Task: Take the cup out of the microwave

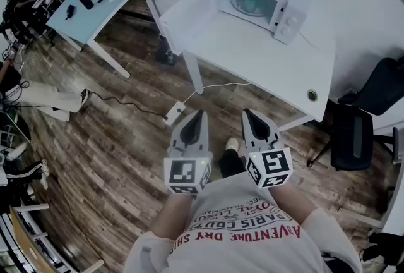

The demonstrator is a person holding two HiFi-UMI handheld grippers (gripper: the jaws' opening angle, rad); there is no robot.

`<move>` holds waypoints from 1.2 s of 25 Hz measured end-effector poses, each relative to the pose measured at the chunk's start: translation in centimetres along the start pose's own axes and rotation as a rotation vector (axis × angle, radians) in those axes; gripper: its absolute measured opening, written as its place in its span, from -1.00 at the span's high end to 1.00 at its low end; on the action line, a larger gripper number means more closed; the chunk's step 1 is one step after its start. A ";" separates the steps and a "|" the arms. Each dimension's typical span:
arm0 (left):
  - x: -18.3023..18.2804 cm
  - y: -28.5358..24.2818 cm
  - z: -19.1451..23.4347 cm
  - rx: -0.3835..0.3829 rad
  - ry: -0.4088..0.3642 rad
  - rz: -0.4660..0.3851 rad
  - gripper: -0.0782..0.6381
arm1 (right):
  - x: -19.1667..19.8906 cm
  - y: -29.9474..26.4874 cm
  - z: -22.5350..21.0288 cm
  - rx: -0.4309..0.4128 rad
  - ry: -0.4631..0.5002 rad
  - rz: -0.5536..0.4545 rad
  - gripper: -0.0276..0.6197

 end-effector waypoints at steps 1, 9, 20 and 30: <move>-0.2 -1.6 0.2 0.003 0.000 -0.001 0.76 | -0.6 -1.1 -0.7 -0.003 0.002 -0.002 0.88; -2.0 -14.1 0.8 0.056 0.007 0.021 0.76 | -4.8 -8.6 -8.6 0.034 -0.013 0.008 0.88; -3.5 -25.8 0.1 0.163 0.006 0.033 0.76 | -8.3 -14.6 -16.9 0.129 -0.028 -0.006 0.88; -4.1 -36.2 0.8 0.304 -0.004 0.040 0.76 | -10.1 -19.4 -23.0 0.295 -0.067 -0.016 0.88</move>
Point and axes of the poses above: the fingertips, and each gripper's own axes: y backward along the fingers, z to its left, x out of its underside, the point moved 3 cm from there along y, backward along the fingers, and after that the axes turned 11 degrees about -y, right-handed, at the moved point
